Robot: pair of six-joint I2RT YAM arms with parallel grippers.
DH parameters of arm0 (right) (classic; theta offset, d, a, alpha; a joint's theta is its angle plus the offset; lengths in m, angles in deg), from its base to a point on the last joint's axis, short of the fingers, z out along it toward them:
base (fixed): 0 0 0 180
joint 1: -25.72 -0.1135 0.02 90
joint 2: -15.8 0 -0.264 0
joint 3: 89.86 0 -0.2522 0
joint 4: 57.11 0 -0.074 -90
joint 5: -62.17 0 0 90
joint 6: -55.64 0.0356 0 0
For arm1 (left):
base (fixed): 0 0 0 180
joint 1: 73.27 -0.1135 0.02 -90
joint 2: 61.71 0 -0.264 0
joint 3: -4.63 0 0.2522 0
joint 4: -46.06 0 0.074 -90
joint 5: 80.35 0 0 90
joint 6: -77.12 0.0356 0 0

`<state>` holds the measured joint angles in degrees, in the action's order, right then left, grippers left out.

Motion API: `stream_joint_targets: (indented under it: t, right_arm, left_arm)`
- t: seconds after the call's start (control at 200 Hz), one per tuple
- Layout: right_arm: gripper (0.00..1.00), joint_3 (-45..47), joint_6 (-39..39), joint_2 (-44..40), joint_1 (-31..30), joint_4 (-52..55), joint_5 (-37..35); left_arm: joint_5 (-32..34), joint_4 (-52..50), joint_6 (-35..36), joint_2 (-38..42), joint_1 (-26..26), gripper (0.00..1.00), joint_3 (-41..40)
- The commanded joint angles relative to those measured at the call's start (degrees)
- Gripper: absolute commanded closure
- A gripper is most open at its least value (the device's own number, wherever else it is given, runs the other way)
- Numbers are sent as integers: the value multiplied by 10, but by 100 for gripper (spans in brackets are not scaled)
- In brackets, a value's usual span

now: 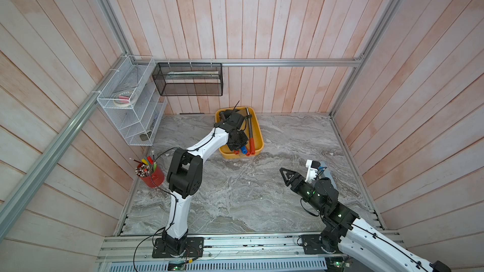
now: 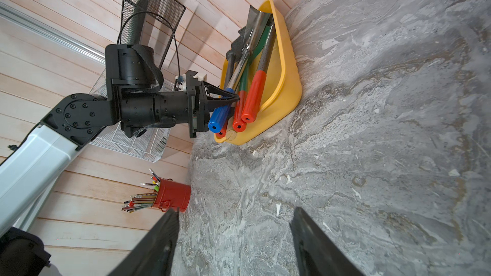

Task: Put the small hoe into the storage box
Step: Place the hoe in the storage box.

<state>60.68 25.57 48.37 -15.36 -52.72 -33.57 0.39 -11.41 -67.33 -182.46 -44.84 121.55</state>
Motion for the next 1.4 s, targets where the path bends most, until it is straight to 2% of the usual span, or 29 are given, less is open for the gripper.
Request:
stream_joint_targets:
  t: [0.0,0.14,0.235,0.3,0.505,0.71,0.97,1.255,1.37,1.395]
  right_arm:
    - [30,-13,-7,0,4,-3,-2]
    - [30,-11,-5,-2,4,-3,-1]
    - [30,-11,-4,-2,4,-3,0]
    - [30,-11,-4,-2,4,-4,1]
    - [30,-10,-4,0,4,-5,2]
    - [30,-11,-3,-1,4,-5,2]
    - [30,-11,-3,-1,4,-4,2]
    - [30,-14,-9,-1,4,0,-2]
    - [30,-19,-19,0,5,9,-9]
    - [30,-20,-21,-1,5,12,-11]
  left_arm:
    - [26,-5,-9,-4,-19,76,-20]
    - [23,-2,-7,6,-19,63,-26]
    - [20,0,-8,10,-19,62,-30]
    - [17,5,-6,15,-18,50,-33]
    - [14,6,0,22,-19,46,-37]
    - [7,8,2,36,-18,34,-40]
    - [9,7,7,55,-19,31,-42]
    - [6,9,25,77,-18,22,-45]
    - [6,18,50,94,-18,18,-53]
    - [9,20,52,100,-18,9,-57]
